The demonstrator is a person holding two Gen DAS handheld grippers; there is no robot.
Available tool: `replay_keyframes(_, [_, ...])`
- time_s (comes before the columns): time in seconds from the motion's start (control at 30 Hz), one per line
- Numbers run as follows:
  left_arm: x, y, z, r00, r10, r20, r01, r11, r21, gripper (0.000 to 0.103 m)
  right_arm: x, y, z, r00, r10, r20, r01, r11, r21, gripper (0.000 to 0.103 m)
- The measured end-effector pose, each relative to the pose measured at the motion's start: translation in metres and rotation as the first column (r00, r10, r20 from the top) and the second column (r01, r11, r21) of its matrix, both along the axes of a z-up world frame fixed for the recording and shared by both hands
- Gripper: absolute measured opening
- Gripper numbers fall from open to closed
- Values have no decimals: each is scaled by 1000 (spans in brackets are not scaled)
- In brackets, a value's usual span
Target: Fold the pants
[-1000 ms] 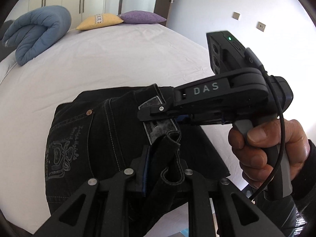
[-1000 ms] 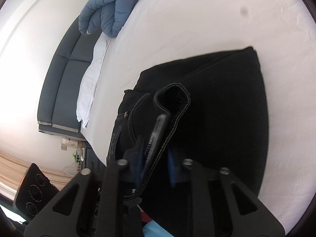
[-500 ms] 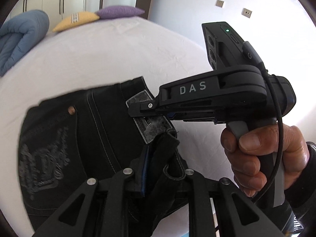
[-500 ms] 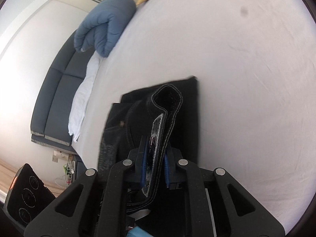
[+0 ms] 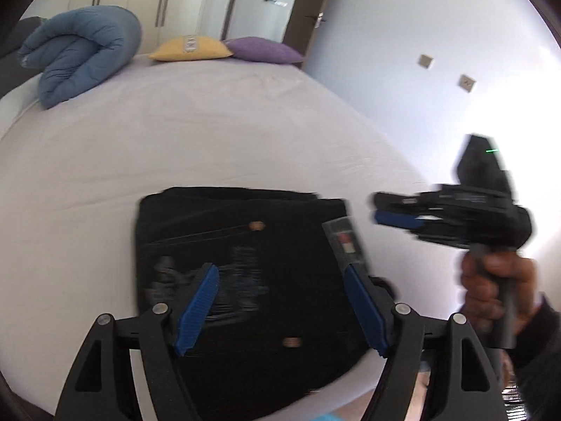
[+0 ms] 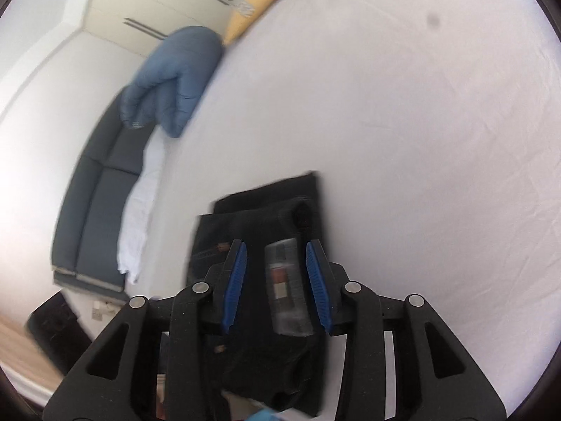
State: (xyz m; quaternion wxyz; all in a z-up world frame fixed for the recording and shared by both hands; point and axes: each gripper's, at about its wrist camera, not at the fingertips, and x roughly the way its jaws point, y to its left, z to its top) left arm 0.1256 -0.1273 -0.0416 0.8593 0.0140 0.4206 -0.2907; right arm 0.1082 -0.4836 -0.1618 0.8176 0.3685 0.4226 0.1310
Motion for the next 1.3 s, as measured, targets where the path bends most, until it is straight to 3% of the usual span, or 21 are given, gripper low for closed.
replay_keyframes(0.13, [12, 11, -39, 997, 17, -82, -9, 995, 103, 60, -9, 46, 13, 987, 159, 28, -158, 987, -30, 35])
replay_keyframes(0.17, [16, 6, -52, 993, 14, -118, 3, 990, 140, 53, -9, 60, 3, 980, 199, -9, -199, 978, -55, 35])
replay_keyframes(0.27, [16, -3, -80, 984, 11, -177, 20, 984, 175, 52, -12, 83, -40, 963, 212, -165, -235, 962, -136, 32])
replay_keyframes(0.33, [13, -6, -80, 986, 12, -165, 20, 981, 191, 52, -24, 84, -42, 974, 207, -89, -220, 958, -182, 29])
replay_keyframes(0.5, [13, -11, -79, 985, 14, -171, 20, 980, 196, 52, -35, 80, -25, 979, 174, -111, -195, 955, -223, 28])
replay_keyframes(0.6, [13, -10, -81, 985, 15, -171, 17, 983, 184, 52, -35, 87, 0, 978, 154, -139, -190, 936, -296, 28])
replay_keyframes(0.73, [14, -5, -78, 986, 16, -168, 15, 984, 177, 52, -25, 92, 35, 987, 147, -67, -161, 924, -347, 28])
replay_keyframes(0.83, [15, 1, -78, 986, 17, -167, 11, 986, 166, 52, -10, 106, 27, 979, 169, -116, -202, 886, -418, 28])
replay_keyframes(0.9, [17, 6, -75, 985, 20, -173, 7, 989, 151, 51, -6, 116, -7, 956, 176, -236, -274, 825, -494, 27])
replay_keyframes(1.0, [26, 16, -49, 993, 41, -113, -24, 988, 151, 51, -22, 127, -7, 972, 176, -157, -235, 777, -584, 27])
replay_keyframes(1.03, [33, 18, -44, 994, 48, -93, -33, 988, 154, 51, -24, 129, -6, 973, 170, -154, -228, 773, -592, 27])
replay_keyframes(1.17, [75, 18, -46, 994, 71, -88, -53, 980, 191, 51, -22, 119, -6, 978, 132, -159, -197, 827, -526, 27])
replay_keyframes(1.27, [85, 9, -71, 994, 45, -95, -18, 964, 264, 51, -24, 118, -7, 978, 137, -159, -201, 824, -529, 27])
replay_keyframes(1.3, [78, 8, -75, 998, 34, -57, -17, 959, 284, 51, -25, 119, -7, 978, 135, -162, -202, 820, -535, 27])
